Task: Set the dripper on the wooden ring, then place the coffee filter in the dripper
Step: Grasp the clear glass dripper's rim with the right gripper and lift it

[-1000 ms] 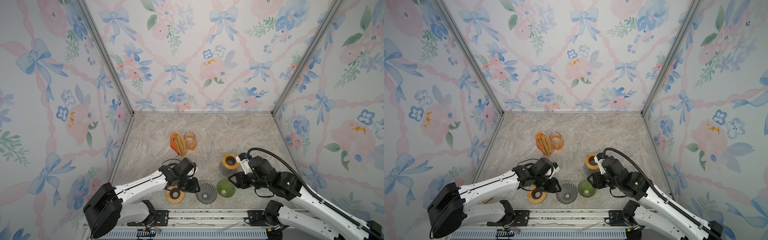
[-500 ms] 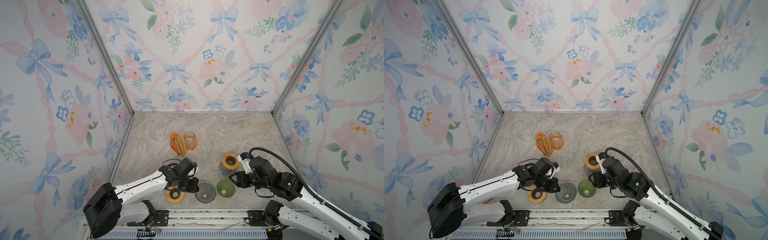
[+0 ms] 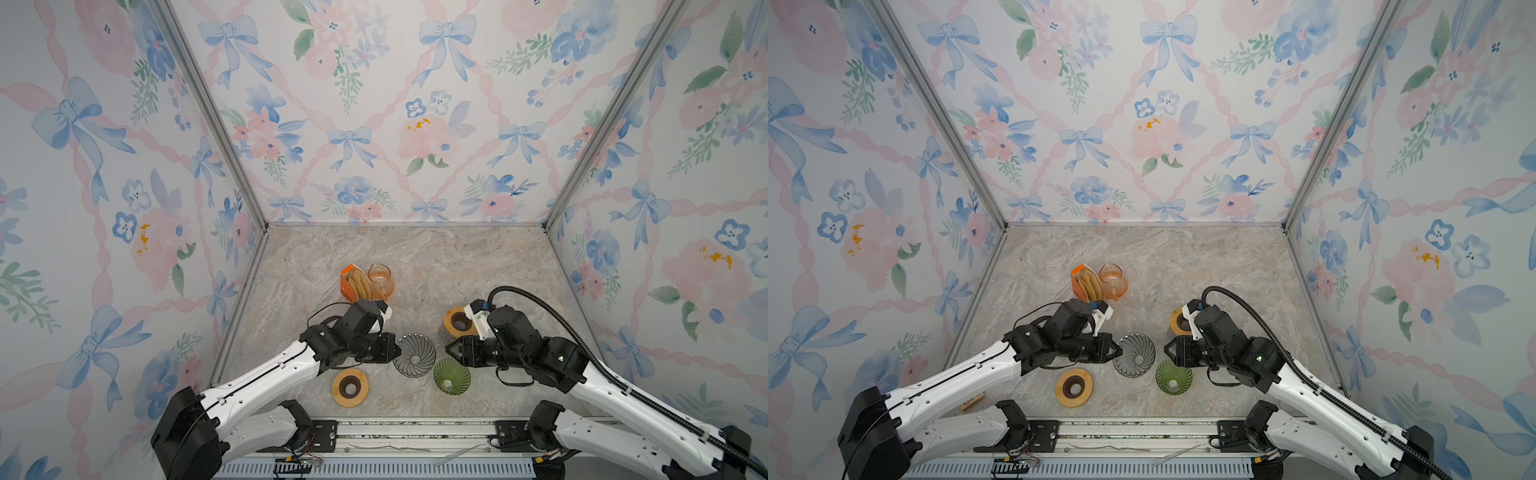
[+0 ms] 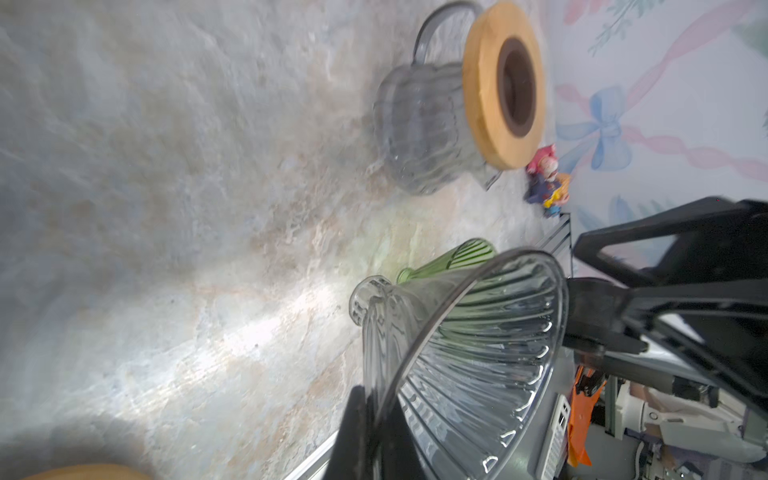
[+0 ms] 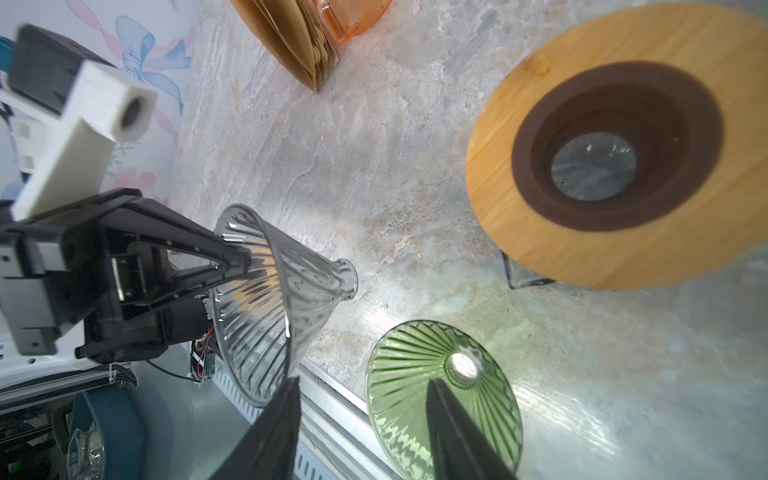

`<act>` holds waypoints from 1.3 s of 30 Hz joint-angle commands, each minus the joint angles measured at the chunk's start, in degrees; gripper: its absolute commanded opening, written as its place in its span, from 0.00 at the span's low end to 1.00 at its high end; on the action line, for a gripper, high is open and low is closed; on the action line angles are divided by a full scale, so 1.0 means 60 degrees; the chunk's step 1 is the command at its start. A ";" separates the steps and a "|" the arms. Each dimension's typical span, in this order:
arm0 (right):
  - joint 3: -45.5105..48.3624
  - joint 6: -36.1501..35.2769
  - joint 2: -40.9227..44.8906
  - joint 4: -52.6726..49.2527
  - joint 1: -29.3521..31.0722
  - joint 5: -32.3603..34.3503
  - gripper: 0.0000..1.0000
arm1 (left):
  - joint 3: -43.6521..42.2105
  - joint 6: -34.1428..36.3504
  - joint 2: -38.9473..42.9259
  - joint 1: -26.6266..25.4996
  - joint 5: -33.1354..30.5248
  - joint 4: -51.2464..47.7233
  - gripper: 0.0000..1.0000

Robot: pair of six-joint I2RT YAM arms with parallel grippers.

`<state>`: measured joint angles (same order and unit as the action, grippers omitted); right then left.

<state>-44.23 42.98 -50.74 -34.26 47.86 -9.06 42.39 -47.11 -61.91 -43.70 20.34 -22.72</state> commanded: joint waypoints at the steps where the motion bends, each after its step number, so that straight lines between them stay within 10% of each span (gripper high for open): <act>1: -0.0599 0.0198 -0.0408 0.0552 0.0112 -0.0249 0.50 | 0.0156 -0.0419 0.0111 0.0294 0.0020 0.0760 0.03; 39: -0.2332 0.0146 -0.2840 0.0151 0.0099 0.1100 0.15 | 0.1108 -0.0591 -0.0860 0.0268 -0.0140 0.1245 0.11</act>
<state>-56.60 44.12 -67.79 -31.92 47.88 -4.86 47.51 -49.80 -66.81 -41.95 19.92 -16.36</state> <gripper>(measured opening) 0.163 0.109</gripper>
